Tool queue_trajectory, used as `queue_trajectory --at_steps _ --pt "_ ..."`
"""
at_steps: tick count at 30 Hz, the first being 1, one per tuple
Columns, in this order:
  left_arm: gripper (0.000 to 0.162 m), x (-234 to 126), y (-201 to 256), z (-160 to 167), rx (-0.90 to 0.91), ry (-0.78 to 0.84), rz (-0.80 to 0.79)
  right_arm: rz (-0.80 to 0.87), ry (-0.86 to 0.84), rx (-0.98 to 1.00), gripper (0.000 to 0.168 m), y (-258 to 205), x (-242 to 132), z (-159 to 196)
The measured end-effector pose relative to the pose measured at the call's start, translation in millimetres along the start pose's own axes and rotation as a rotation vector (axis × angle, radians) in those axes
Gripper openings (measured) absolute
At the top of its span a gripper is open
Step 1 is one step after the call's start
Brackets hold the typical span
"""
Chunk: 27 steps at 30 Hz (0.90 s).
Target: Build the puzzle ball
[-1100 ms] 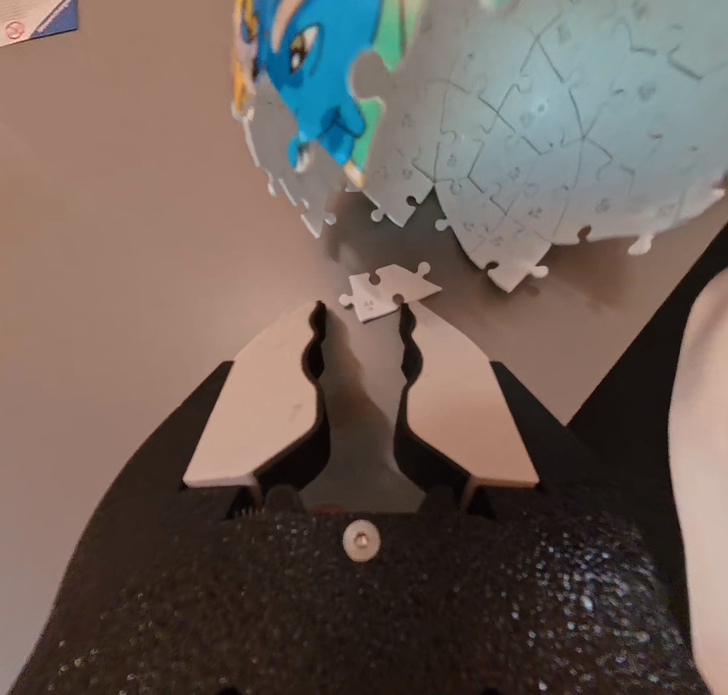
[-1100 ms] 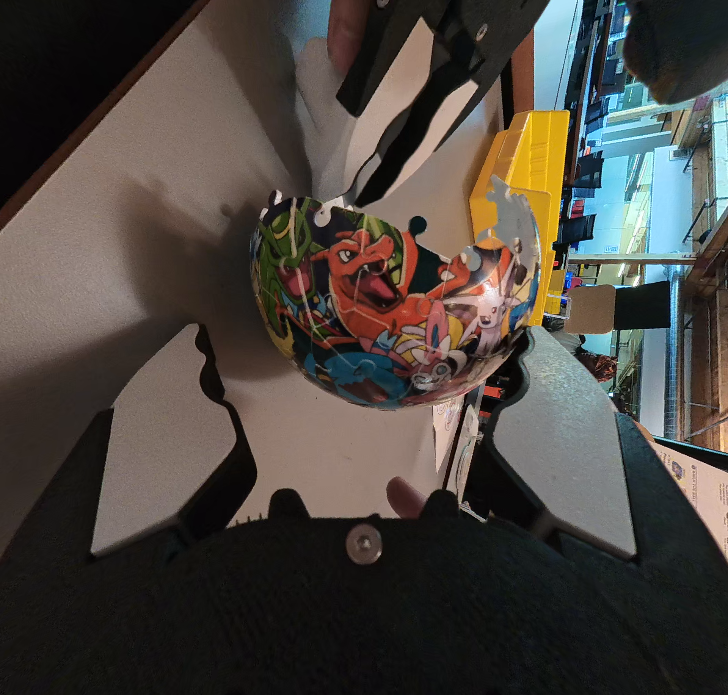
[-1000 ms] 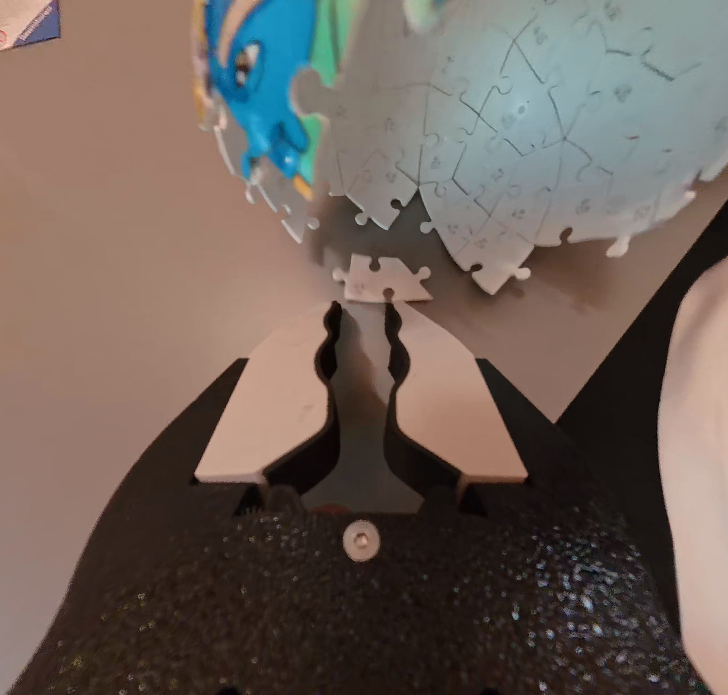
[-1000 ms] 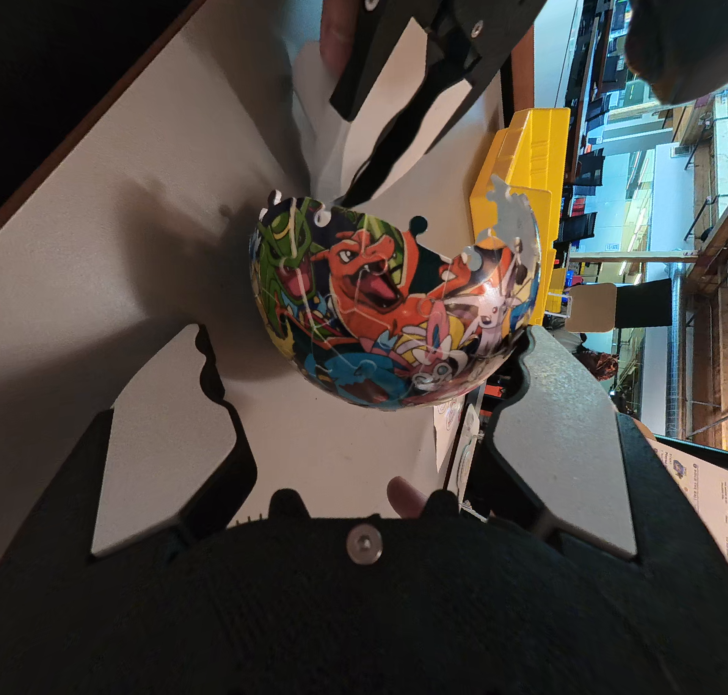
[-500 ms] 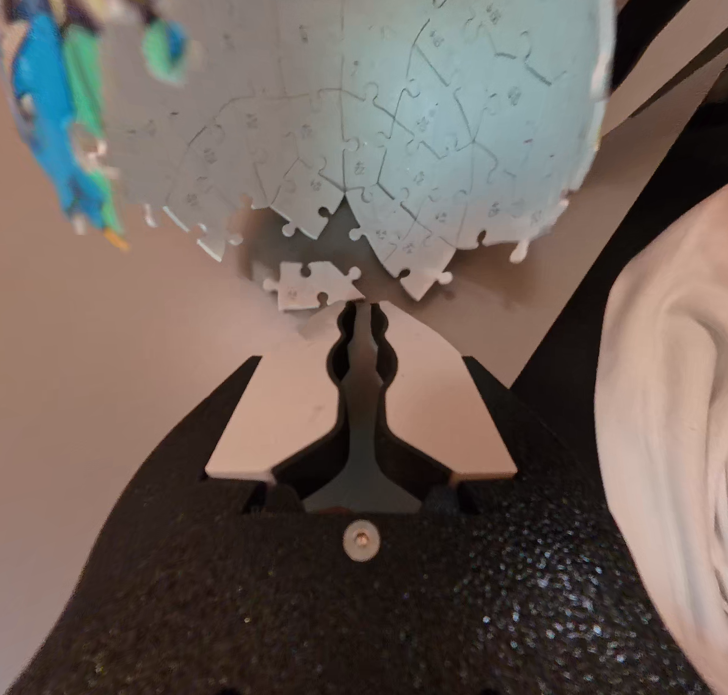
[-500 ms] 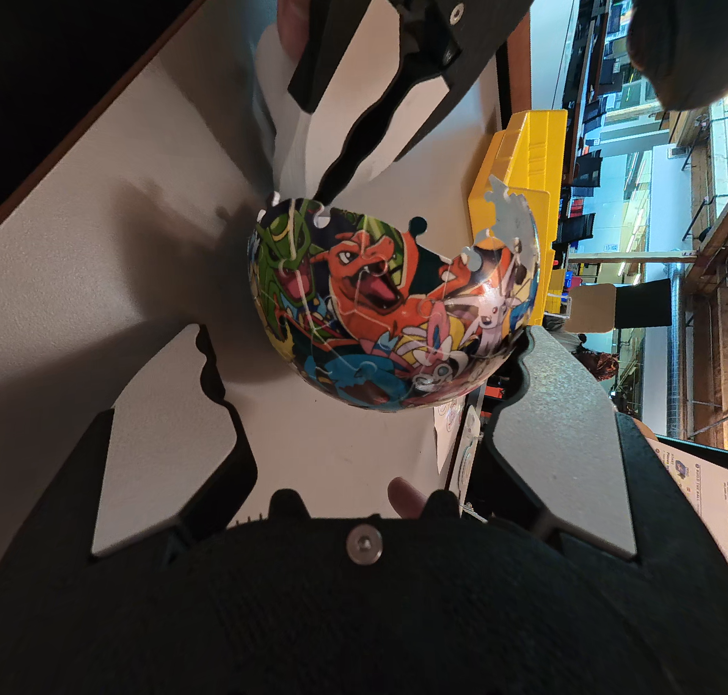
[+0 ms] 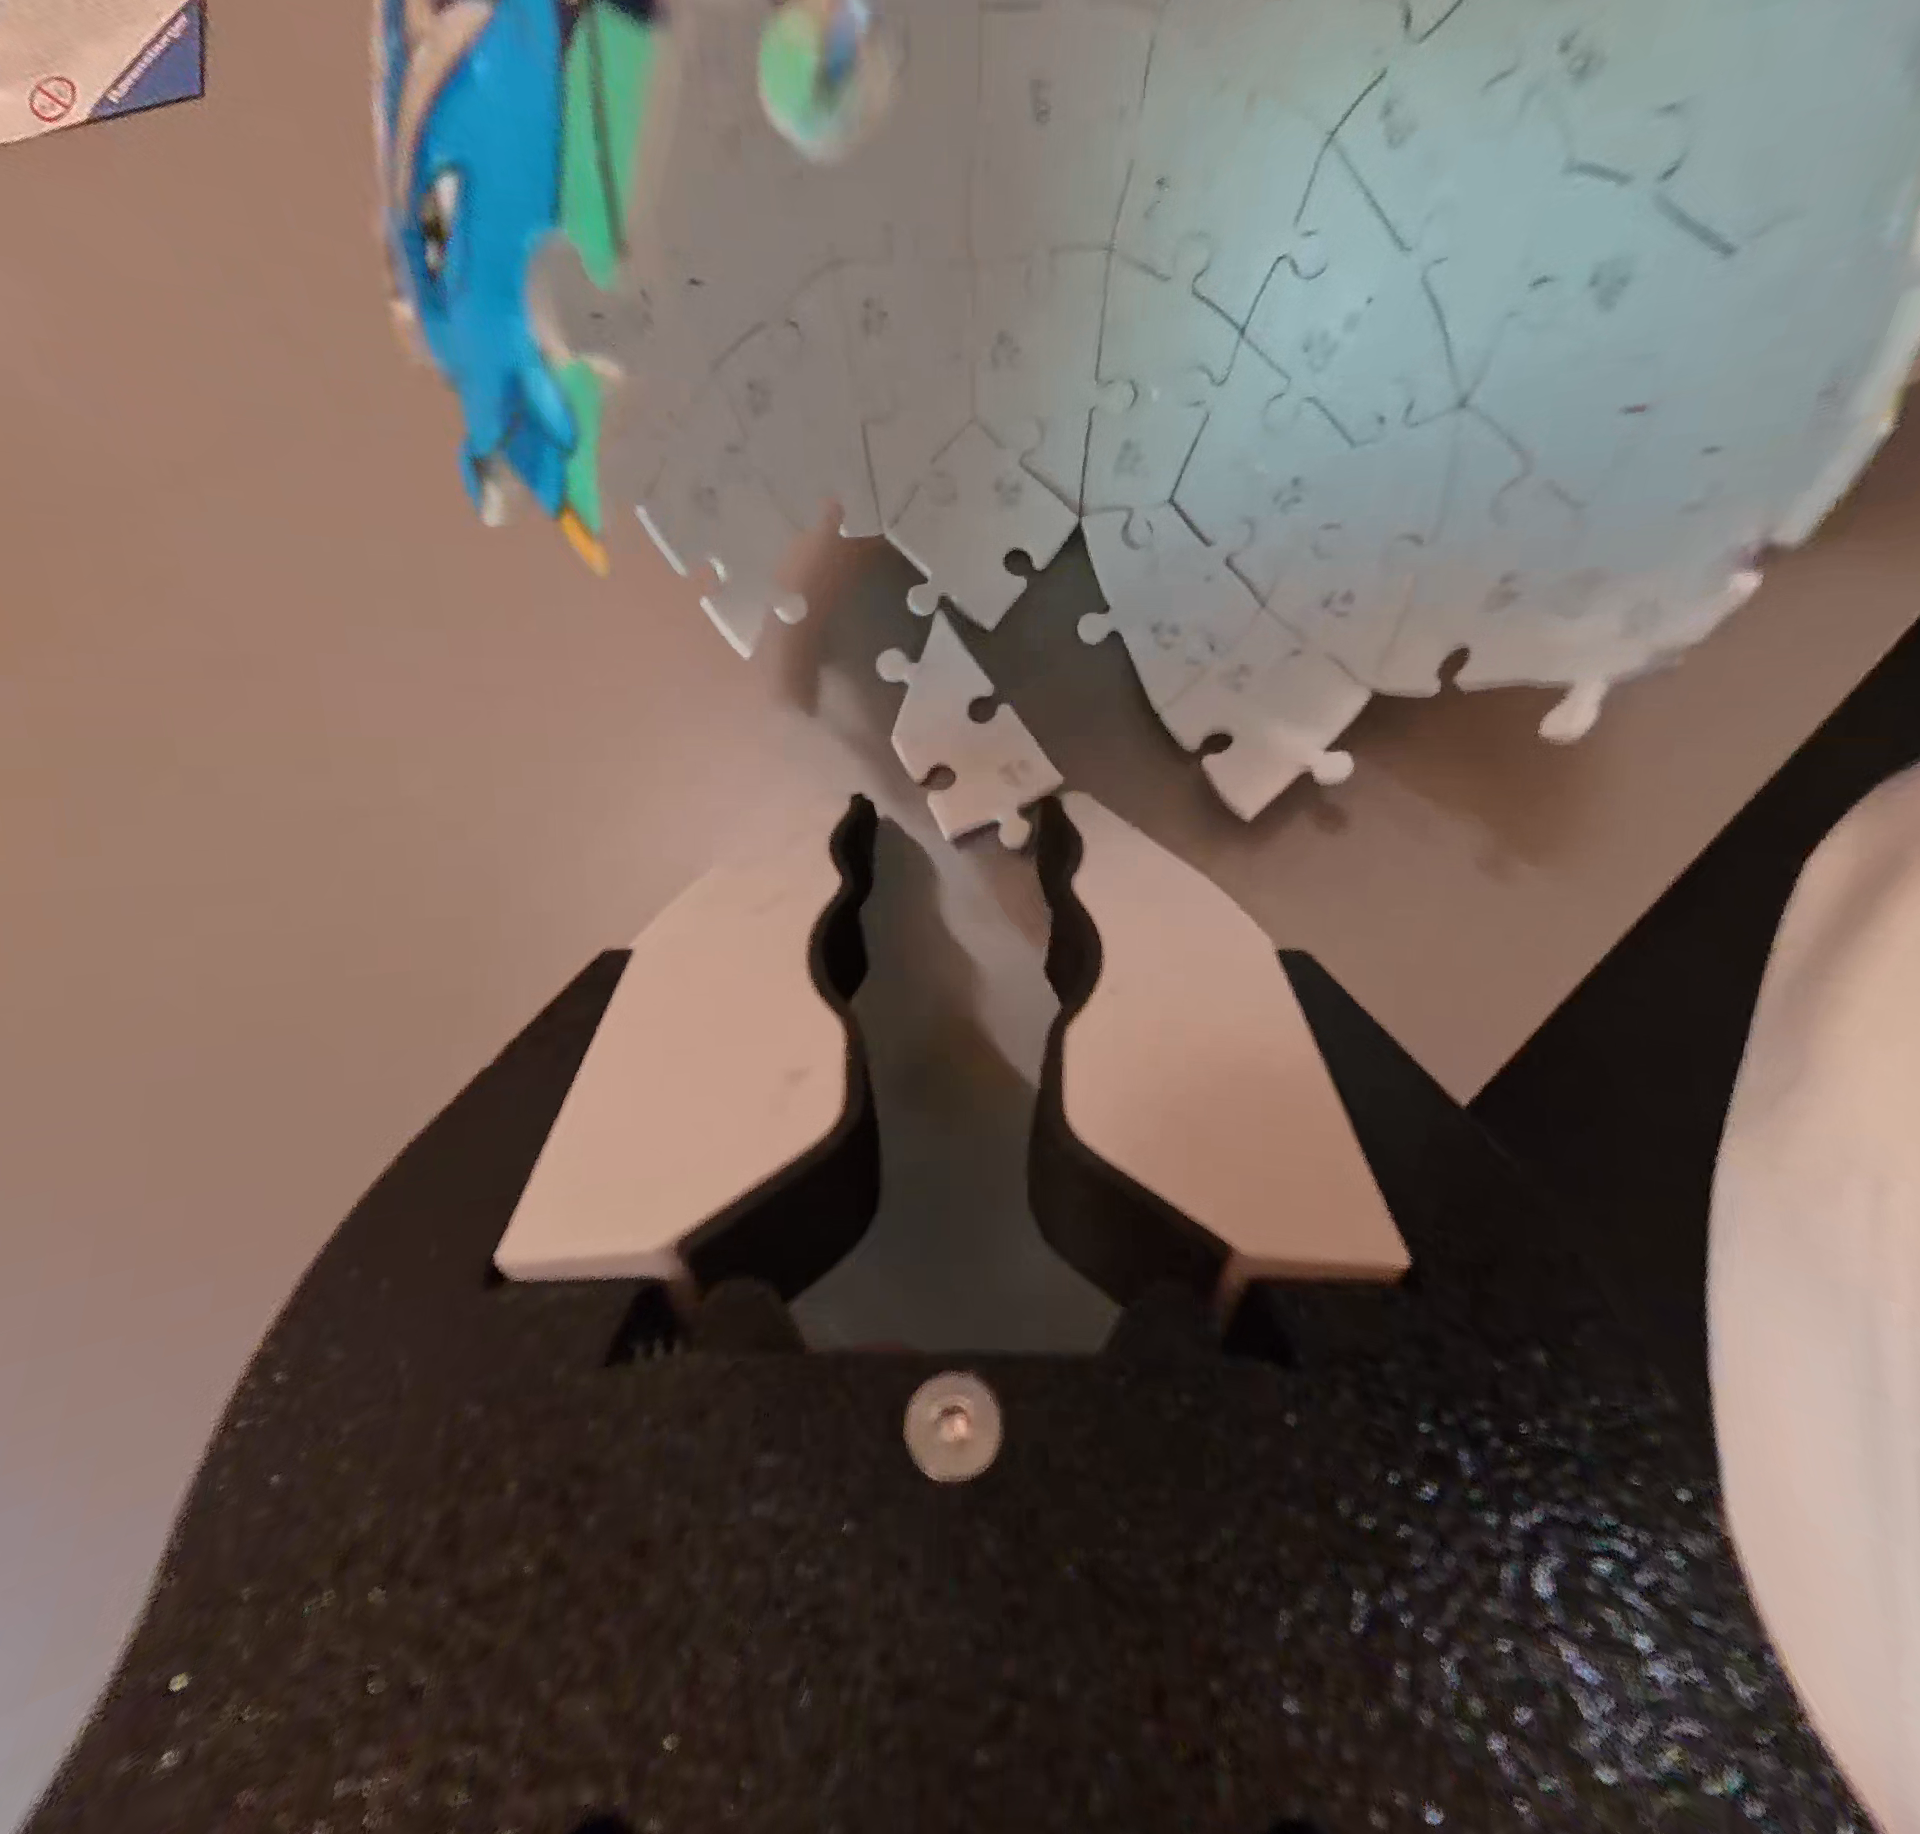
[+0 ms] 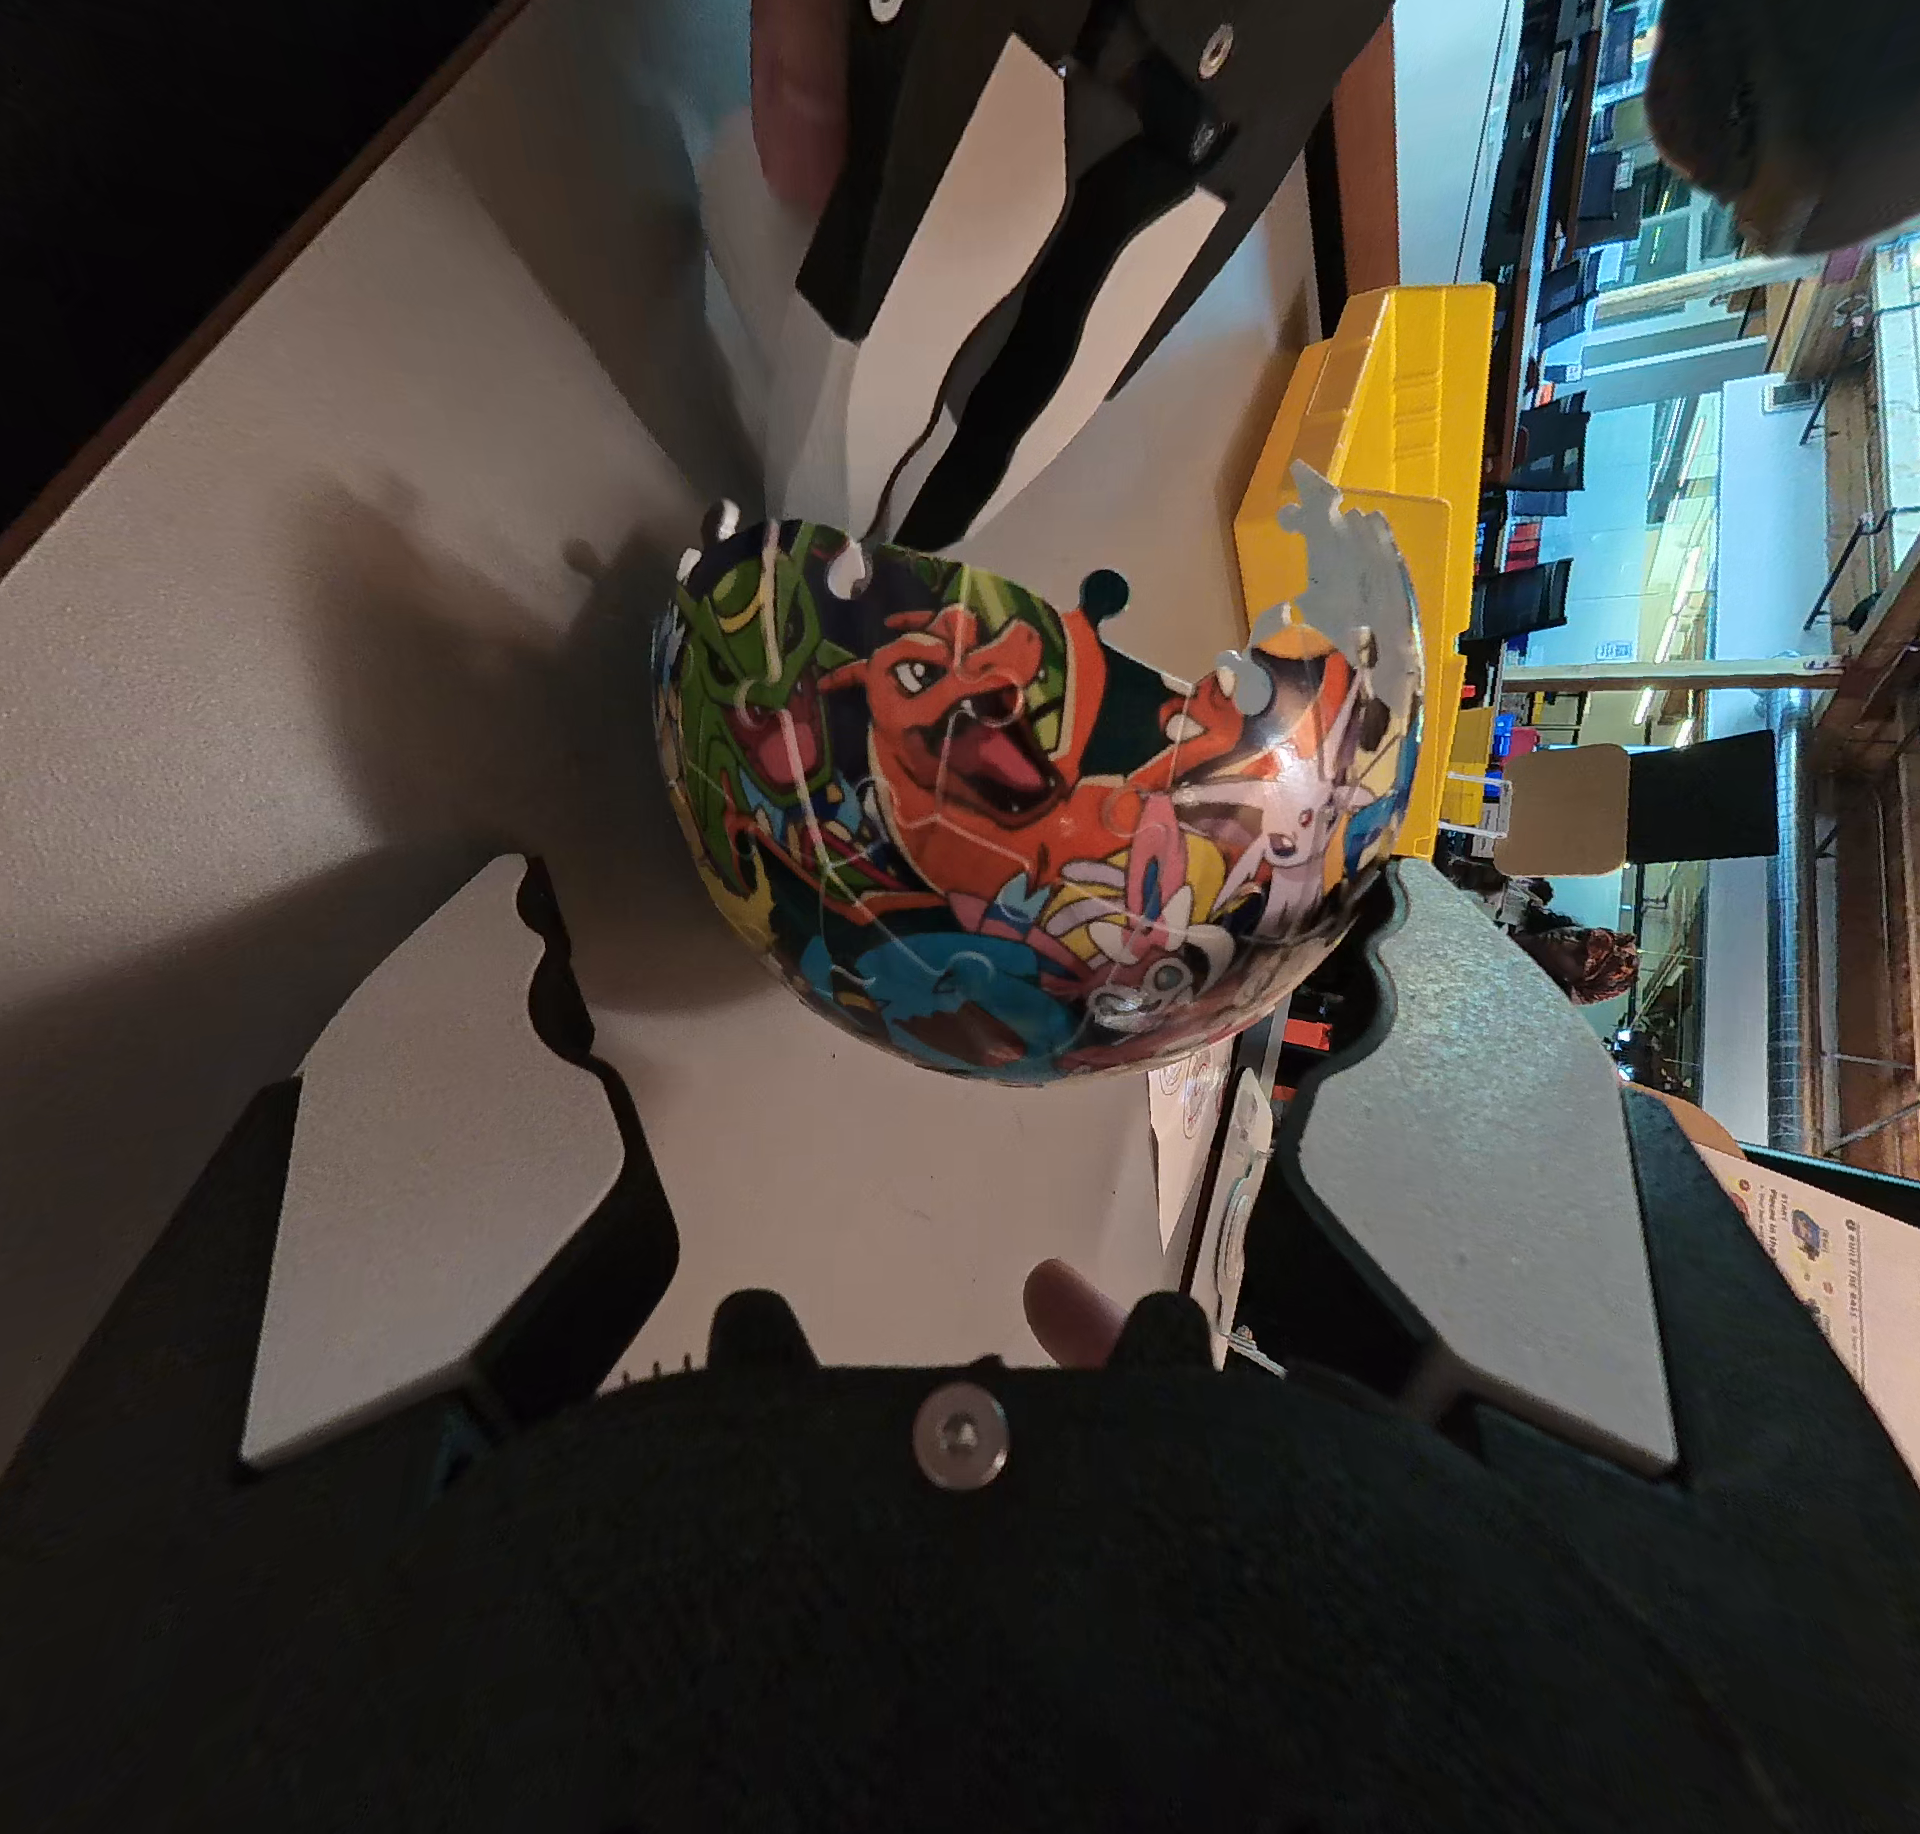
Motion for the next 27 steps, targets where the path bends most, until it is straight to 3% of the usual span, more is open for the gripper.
queue_trajectory --at_steps 10,18,23,27 --pt "0.024 -2 -2 1 -0.009 -0.023 -0.026 0.005 0.002 0.003 0.139 0 1 0" --pt "0.038 4 -4 -3 -0.056 -0.007 0.002 0.006 0.0 -0.003 0.139 0 1 0" --pt "0.022 9 -3 -7 -0.104 -0.008 0.022 0.006 -0.001 -0.003 0.139 0 1 0" --pt "0.022 9 -2 -8 -0.123 -0.006 0.018 0.007 0.0 0.002 0.139 1 1 0"
Point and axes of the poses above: each gripper's, where its closed fingertips meet, x out along the fingers, z out of its underside, y = z × x across the jaws, the point moved 7 cm from there along -x, back along the fingers, and after that the axes turned 5 degrees about x, right-handed, at the moved point
